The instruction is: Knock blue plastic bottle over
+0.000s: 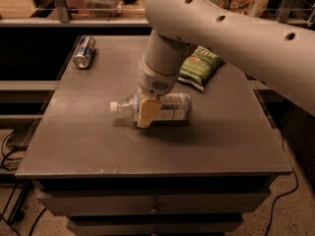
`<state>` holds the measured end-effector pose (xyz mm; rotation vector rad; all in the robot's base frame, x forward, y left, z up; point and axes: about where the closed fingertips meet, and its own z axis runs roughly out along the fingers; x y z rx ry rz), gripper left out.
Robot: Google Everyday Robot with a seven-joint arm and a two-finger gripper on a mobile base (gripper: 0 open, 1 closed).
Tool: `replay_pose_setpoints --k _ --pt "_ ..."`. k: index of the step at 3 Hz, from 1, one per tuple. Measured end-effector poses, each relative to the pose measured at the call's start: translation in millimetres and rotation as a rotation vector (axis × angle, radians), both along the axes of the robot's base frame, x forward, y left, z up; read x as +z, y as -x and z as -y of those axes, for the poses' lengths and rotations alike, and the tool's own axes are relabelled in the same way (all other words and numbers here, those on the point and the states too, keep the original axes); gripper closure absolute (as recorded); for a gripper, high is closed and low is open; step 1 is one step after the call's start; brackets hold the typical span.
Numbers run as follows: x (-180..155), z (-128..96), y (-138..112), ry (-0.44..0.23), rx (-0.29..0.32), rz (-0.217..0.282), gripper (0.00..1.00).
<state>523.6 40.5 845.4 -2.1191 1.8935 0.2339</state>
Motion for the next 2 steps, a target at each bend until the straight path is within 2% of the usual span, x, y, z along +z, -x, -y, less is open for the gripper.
replay_pose_setpoints --k 1,2 --pt "-0.1 -0.5 0.6 0.001 0.002 0.001 0.0" --pt "-0.1 -0.5 0.6 0.001 0.002 0.001 0.0"
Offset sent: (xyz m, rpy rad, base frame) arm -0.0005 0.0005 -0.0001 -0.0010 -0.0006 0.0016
